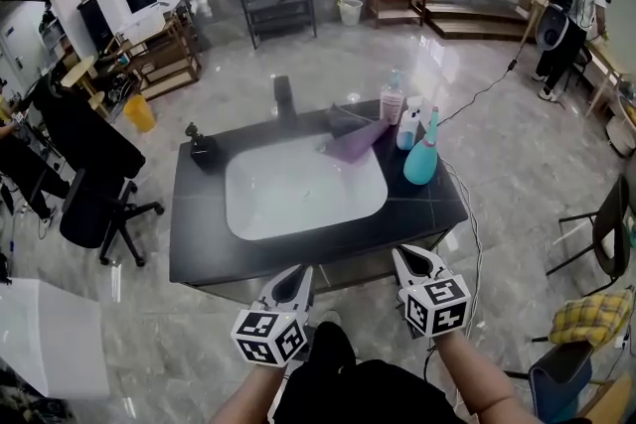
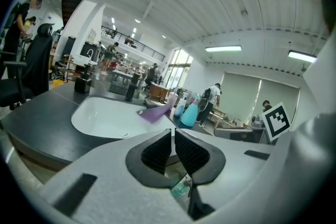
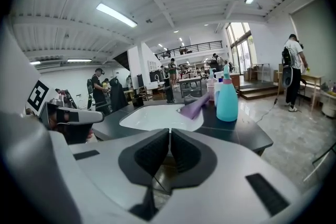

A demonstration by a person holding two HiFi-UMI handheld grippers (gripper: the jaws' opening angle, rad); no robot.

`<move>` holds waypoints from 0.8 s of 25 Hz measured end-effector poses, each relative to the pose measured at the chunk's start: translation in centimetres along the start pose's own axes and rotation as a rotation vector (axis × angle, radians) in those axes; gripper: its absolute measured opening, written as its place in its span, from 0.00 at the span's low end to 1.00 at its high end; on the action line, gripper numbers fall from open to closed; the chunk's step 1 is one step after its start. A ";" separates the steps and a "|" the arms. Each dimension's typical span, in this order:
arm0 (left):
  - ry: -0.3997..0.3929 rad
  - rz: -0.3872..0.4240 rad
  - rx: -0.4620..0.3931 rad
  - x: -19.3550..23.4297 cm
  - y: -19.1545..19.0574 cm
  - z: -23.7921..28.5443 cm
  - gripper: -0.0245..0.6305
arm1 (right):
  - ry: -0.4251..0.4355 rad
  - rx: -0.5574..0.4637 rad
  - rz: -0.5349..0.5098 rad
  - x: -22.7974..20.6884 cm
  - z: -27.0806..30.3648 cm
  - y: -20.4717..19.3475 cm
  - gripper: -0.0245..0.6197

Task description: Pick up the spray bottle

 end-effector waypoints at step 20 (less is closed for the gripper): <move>-0.174 0.027 0.077 2.6 3.3 13.4 0.07 | -0.170 -0.003 0.033 -6.8 6.2 3.1 0.05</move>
Point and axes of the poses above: the fingertips, and each gripper's own axes: z forward along the fingers, x to its left, y out of its top, the point moved 10 cm from there along -z, backward along the fingers, and after that the axes turned 10 degrees about -x, right-handed, at the moved point
